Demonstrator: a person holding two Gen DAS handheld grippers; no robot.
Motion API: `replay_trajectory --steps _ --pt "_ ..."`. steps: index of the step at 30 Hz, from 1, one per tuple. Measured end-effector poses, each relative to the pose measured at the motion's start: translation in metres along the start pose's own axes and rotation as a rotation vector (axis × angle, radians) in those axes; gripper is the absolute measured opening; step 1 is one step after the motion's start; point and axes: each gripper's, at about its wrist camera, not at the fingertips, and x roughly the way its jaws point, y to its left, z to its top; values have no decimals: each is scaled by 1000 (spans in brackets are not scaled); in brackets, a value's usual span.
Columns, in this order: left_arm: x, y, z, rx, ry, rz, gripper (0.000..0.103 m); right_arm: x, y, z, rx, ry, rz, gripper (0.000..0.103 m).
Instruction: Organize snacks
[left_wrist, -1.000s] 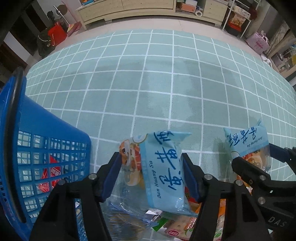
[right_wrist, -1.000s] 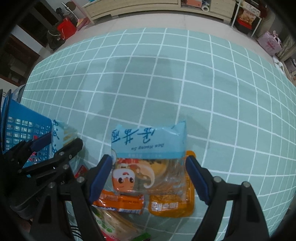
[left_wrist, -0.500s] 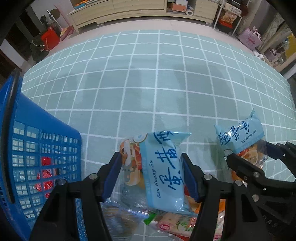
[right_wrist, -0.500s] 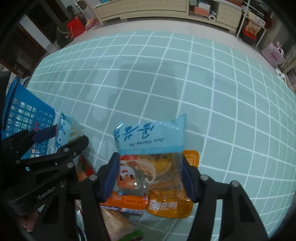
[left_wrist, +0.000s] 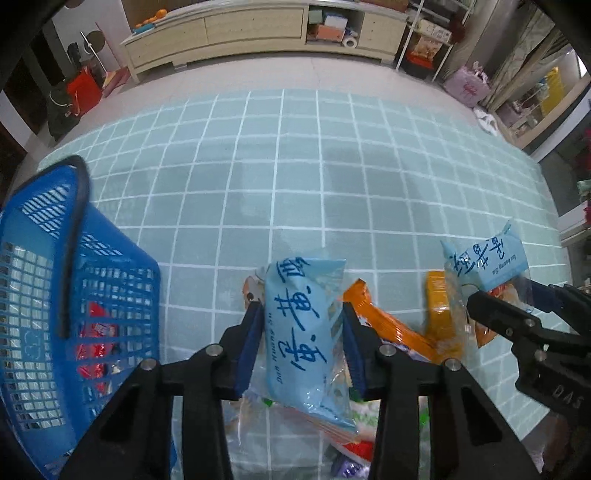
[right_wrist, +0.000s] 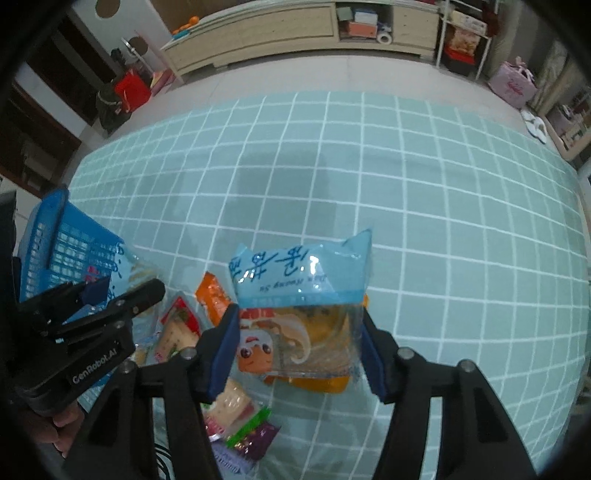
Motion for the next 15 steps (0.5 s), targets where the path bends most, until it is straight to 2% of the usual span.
replay_trajectory --steps 5,15 --pt "-44 -2 -3 13 -65 -35 39 -29 9 -6 9 -28 -9 64" --pt "-125 12 -38 60 -173 -104 39 -91 48 -26 1 -106 -3 64"
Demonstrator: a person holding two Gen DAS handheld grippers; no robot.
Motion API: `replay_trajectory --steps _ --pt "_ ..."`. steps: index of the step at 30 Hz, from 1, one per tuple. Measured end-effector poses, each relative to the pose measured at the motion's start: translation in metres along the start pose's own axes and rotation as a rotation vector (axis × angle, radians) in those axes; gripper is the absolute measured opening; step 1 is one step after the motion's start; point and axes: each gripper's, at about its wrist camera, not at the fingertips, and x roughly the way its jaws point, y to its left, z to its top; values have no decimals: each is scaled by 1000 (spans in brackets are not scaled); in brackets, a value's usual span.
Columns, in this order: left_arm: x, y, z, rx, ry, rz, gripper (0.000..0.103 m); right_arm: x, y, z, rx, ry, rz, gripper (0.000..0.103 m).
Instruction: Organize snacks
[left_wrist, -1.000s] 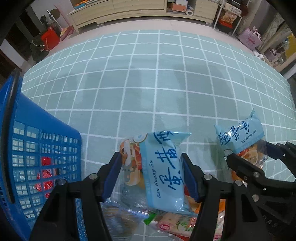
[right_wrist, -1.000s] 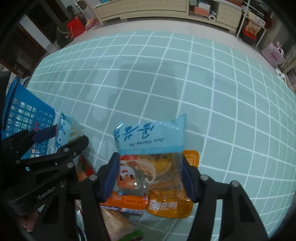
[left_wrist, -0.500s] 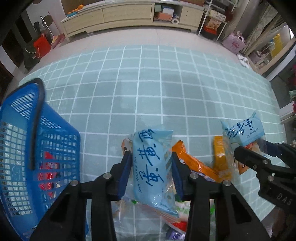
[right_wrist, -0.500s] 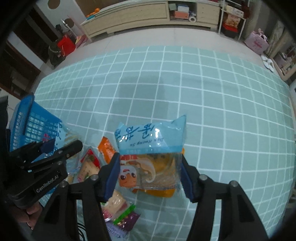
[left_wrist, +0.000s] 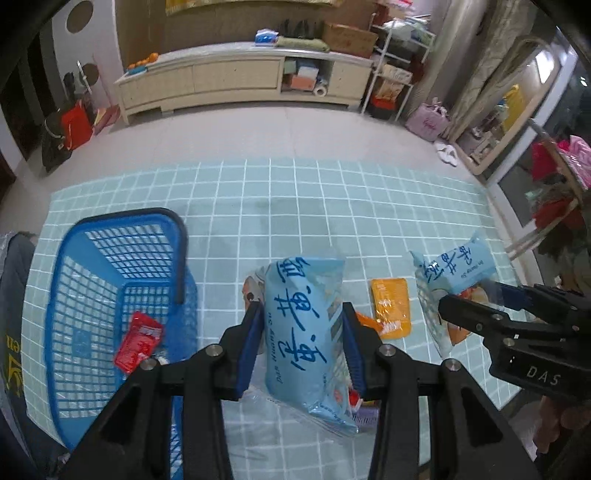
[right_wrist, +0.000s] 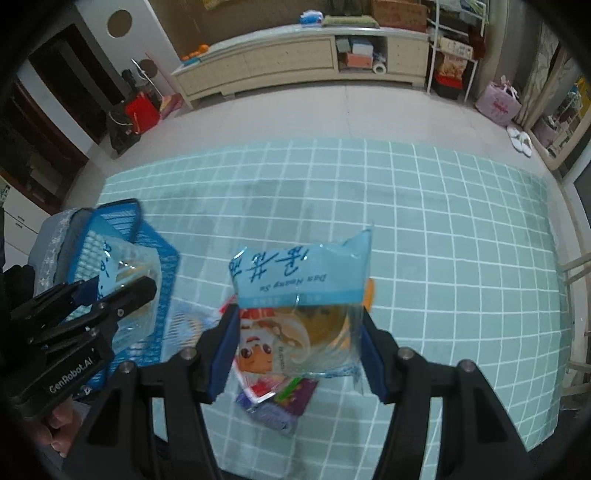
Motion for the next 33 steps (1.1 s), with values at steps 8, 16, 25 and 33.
replay_trajectory --steps 8,16,25,33 --pt "-47 33 -32 27 -45 -51 39 -26 46 -22 4 -40 67 64" --pt "-76 71 -68 68 -70 -58 39 -32 99 -45 -8 -69 144 64" --pt "-101 127 -90 49 -89 -60 39 -24 157 -52 -58 -60 172 64" --pt "-106 169 -88 27 -104 -49 39 -5 195 -47 -92 -42 188 65"
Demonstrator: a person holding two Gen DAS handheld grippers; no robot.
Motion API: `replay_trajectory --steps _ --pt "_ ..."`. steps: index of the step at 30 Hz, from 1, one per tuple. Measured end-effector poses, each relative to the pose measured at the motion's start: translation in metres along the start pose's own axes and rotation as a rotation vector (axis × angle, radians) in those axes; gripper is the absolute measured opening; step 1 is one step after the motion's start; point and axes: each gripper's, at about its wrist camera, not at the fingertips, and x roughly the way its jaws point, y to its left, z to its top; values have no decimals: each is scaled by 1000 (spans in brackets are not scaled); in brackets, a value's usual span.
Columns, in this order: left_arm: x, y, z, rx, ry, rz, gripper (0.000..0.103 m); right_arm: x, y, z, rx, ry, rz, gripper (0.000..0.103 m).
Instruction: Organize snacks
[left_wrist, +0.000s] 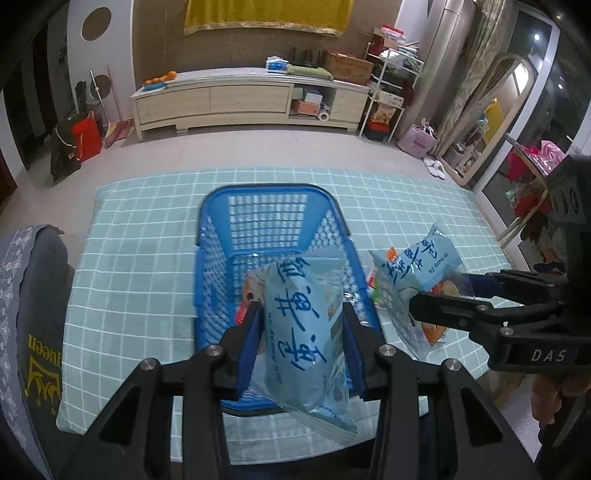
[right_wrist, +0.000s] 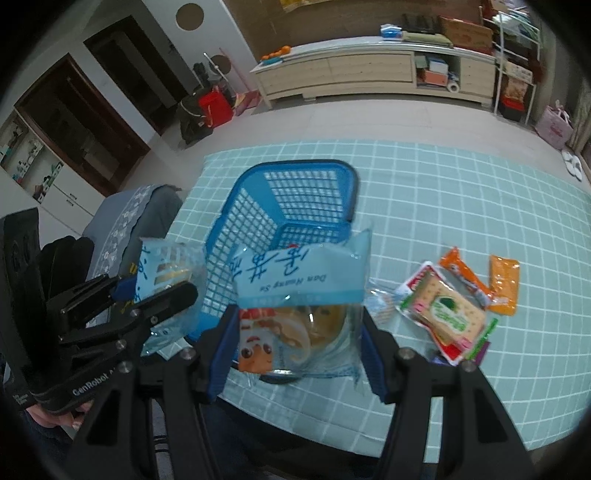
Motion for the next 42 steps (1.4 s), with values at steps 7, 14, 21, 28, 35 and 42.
replay_trajectory --steps 7,14,21,28,35,42 --pt "7 15 11 44 -12 -3 39 24 16 19 -7 19 -11 65" --pt "31 29 28 49 3 -5 39 48 20 38 -32 49 -43 65" --pt "57 42 42 26 16 -15 39 71 16 61 -40 76 -74 66" --pt "67 49 46 3 21 -29 39 90 9 79 -38 96 -96 66" --pt "68 46 45 19 23 -29 39 99 20 85 -129 72 -220 86" --pt "67 47 45 24 23 -25 39 84 6 76 -98 52 -254 87"
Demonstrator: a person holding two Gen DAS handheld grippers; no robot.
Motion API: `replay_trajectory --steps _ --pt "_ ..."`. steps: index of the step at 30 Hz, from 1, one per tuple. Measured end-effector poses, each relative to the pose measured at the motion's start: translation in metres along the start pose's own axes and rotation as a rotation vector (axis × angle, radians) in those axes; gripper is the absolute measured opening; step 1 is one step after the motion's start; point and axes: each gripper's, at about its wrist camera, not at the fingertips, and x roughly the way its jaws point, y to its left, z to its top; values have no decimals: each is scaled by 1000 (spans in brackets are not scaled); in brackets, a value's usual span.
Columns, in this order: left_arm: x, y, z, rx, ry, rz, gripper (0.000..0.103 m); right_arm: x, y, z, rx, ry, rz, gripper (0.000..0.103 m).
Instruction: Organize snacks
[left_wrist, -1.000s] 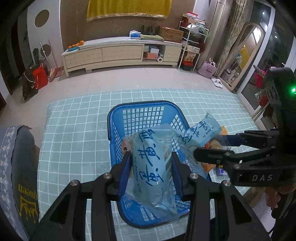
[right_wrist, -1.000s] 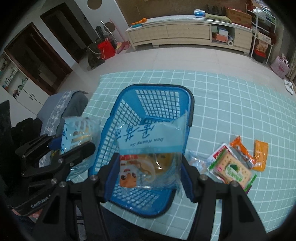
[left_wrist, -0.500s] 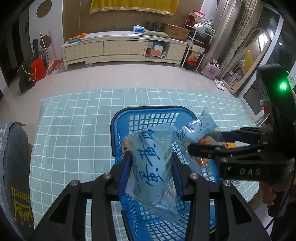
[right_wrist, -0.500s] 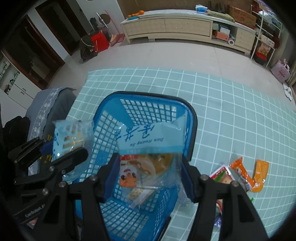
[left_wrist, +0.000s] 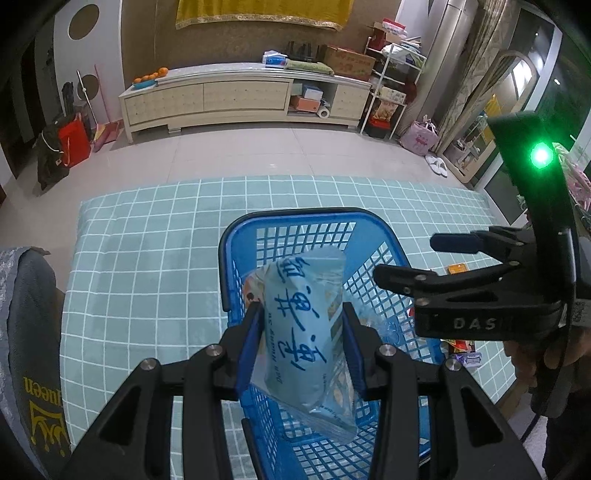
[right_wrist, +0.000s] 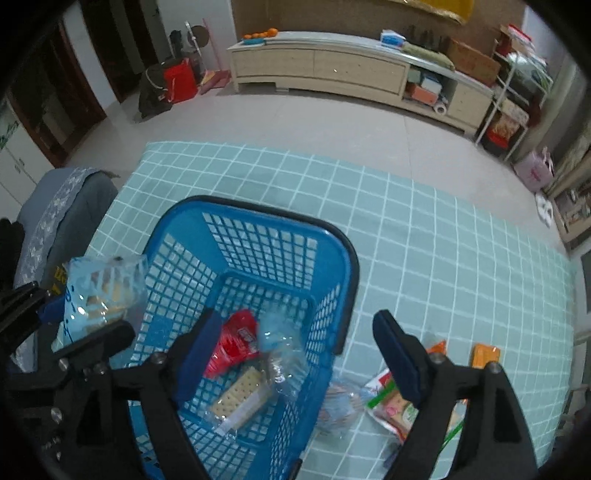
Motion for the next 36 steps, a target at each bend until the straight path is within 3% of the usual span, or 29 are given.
replay_trajectory --steps 9,26,32,36 --pt "-1 -15 -3 39 6 -5 39 -8 -18 -19 64 32 32 87" --pt "24 -30 14 80 33 2 39 -2 -40 -16 100 20 73 87" --pt "41 -34 25 99 32 36 40 6 -51 -15 127 8 84 87" --pt "45 -39 31 124 17 65 60 6 -59 -13 149 -5 87 87"
